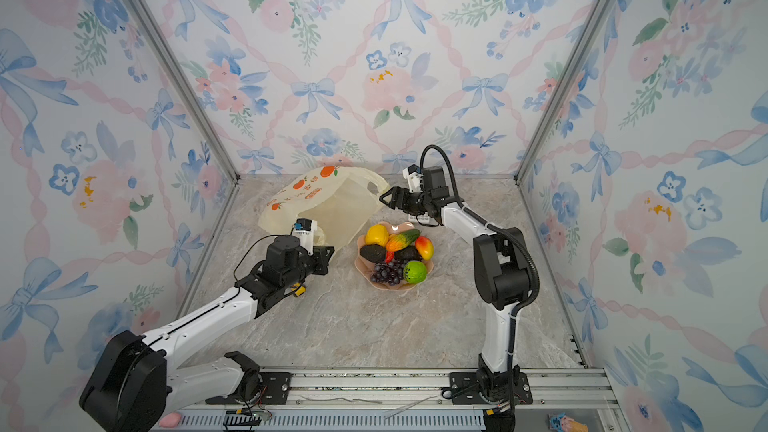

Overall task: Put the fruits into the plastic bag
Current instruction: 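Release the bag and draw both grippers back beside the fruit bowl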

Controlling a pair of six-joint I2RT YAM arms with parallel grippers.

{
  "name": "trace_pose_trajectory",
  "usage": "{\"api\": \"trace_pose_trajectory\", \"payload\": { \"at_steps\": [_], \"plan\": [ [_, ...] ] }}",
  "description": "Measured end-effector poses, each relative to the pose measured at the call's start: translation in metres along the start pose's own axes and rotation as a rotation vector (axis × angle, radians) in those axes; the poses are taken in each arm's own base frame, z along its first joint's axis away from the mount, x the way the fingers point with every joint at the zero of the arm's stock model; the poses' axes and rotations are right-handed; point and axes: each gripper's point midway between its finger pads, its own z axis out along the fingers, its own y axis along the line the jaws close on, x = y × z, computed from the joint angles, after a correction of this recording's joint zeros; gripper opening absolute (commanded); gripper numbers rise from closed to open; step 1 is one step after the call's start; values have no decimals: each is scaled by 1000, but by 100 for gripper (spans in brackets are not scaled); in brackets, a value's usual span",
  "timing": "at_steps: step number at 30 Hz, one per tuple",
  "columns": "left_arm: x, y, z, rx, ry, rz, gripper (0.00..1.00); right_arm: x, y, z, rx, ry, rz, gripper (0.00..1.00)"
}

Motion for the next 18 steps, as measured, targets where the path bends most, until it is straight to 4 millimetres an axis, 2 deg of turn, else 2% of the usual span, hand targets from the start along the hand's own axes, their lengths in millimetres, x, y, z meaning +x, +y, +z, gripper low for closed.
{"api": "trace_pose_trajectory", "payload": {
  "at_steps": [3,10,13,18],
  "plan": [
    [-2,-3,1,5,-7,1,0,-3,22,-30,-3,-26,-42,96],
    [5,-4,8,6,11,-1,0,-23,111,-131,-65,-184,-219,96],
    [7,-3,11,4,17,-1,0,-20,137,-175,-59,-249,-277,96],
    [8,-5,11,10,17,2,1,-4,164,-246,-4,-376,-328,96]
  ]
}}
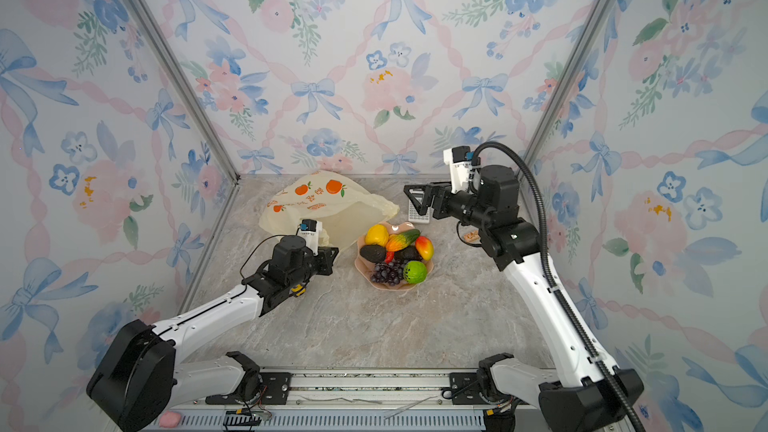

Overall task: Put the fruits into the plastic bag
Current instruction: 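Release the bag and draw both grippers back beside the fruit bowl, then reach the right gripper into the bowl and grasp the green textured fruit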

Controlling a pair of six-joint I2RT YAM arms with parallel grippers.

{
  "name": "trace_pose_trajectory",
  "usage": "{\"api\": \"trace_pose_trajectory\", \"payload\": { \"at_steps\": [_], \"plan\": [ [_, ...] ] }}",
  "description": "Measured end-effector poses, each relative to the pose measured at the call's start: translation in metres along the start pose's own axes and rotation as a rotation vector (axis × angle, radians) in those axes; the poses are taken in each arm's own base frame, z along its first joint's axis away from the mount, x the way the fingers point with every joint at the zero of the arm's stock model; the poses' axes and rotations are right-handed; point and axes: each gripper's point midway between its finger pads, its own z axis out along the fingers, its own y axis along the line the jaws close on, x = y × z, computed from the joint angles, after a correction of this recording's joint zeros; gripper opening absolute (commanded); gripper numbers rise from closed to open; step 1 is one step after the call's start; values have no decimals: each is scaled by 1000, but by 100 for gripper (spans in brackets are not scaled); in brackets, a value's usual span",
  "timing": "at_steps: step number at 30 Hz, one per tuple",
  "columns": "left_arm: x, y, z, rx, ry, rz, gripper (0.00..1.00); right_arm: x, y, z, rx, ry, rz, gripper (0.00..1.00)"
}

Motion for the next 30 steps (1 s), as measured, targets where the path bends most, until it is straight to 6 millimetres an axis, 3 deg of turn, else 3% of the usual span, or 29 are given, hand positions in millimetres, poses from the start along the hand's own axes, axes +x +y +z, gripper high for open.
{"api": "trace_pose_trajectory", "payload": {
  "at_steps": [4,8,13,19,25,30],
  "plan": [
    [1,-2,0,14,-4,1,3,1,13,-51,53,-63,-9,96],
    [6,-5,-3,30,5,5,5,23,18,-74,107,16,19,96],
    [14,-13,-4,59,19,16,4,97,1,-85,280,286,66,96],
    [24,-25,-5,90,39,35,4,169,-14,-96,434,533,56,96],
    [28,-33,-6,109,38,48,2,205,-35,-86,547,650,56,96],
    [39,-31,-6,98,56,42,1,223,-45,-62,580,714,59,96]
  ]
}}
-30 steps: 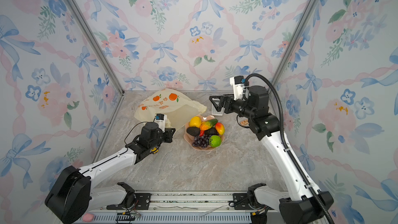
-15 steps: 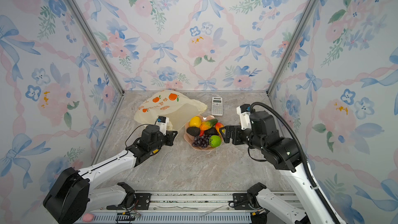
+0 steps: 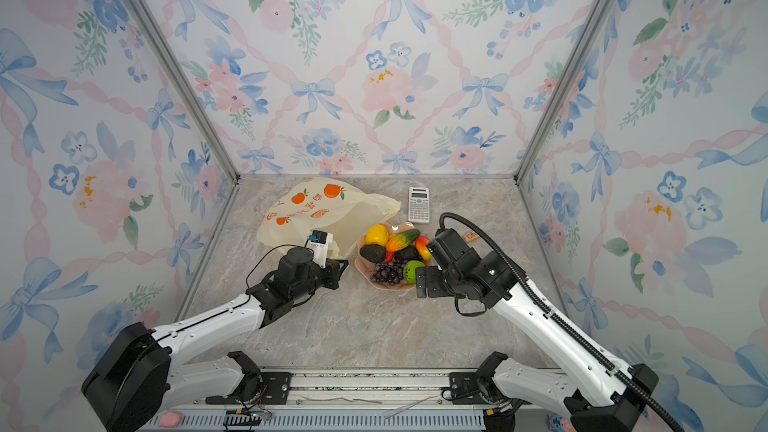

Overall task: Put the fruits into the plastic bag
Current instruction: 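Reach the right gripper into the bowl and grasp the green textured fruit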

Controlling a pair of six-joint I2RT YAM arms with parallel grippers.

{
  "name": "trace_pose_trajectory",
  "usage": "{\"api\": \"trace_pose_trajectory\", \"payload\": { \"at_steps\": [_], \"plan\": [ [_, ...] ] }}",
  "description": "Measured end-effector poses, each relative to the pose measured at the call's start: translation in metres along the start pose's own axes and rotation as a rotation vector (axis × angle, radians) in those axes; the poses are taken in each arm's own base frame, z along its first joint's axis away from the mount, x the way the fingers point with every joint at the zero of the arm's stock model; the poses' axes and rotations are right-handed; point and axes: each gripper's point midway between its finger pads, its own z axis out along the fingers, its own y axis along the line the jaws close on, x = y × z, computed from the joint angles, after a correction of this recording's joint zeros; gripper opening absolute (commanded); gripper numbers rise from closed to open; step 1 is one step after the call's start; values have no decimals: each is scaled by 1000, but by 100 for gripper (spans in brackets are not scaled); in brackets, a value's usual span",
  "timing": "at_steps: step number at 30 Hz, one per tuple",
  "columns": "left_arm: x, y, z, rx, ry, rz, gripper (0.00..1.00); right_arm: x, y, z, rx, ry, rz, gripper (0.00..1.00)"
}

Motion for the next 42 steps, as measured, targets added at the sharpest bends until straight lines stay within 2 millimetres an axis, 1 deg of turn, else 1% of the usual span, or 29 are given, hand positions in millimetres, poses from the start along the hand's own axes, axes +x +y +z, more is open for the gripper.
{"api": "trace_pose_trajectory", "payload": {
  "at_steps": [6,12,16,18,28,34,38,42],
  "plan": [
    [11,-2,1,-3,19,1,1,-11,16,34,-34,52,16,96],
    [17,-6,2,-2,29,9,0,-22,14,65,-18,90,35,97],
    [20,-9,2,0,35,12,0,-23,10,82,-4,124,38,100],
    [20,-10,2,2,36,12,0,-23,8,89,5,141,40,99],
    [21,-11,2,-3,33,12,0,-24,7,117,16,182,35,86],
    [21,-11,2,-3,33,12,0,-21,4,134,36,225,38,83],
    [21,-11,2,-3,33,12,0,-24,5,139,40,231,39,80],
    [21,-11,3,-3,34,12,0,-29,6,141,38,226,37,73]
  ]
}}
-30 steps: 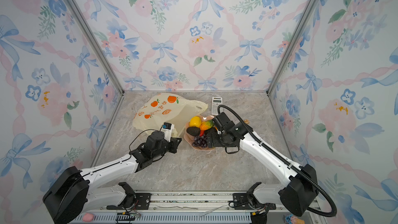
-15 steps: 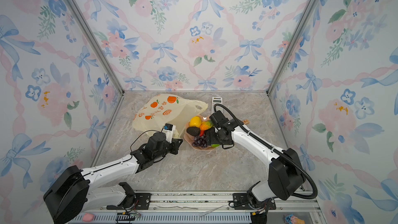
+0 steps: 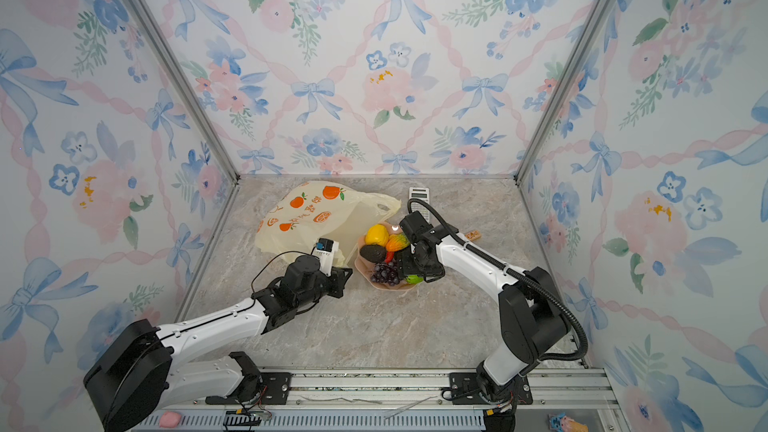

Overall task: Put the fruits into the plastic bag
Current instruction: 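Reach the right gripper into the bowl and grasp the green textured fruit, then lift the green fruit with the right gripper and carry it toward the bag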

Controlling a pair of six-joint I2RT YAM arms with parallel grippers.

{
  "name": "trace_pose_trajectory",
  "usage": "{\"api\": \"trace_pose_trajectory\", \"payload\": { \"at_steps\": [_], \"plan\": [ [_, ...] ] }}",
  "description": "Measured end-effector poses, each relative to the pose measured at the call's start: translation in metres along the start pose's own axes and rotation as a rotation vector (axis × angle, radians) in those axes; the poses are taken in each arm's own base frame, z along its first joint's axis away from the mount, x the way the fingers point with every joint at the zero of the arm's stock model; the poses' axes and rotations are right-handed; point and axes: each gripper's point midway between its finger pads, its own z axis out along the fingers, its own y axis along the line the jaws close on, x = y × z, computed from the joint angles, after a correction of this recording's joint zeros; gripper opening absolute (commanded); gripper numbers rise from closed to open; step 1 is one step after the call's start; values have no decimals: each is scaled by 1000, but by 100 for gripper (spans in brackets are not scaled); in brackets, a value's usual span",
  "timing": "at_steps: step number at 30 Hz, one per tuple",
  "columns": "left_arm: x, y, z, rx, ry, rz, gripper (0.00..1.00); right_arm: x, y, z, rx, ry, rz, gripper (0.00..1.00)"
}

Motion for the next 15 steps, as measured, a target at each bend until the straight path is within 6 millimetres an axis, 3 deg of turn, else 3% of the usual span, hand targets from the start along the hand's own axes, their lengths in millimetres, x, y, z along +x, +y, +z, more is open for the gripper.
{"api": "trace_pose_trajectory", "payload": {
  "at_steps": [9,15],
  "plan": [
    [4,3,3,-8,16,0,0,-4,4,2,-9,9,-3,51],
    [4,2,4,-9,18,0,0,-4,4,-1,-4,11,-3,48]
  ]
}}
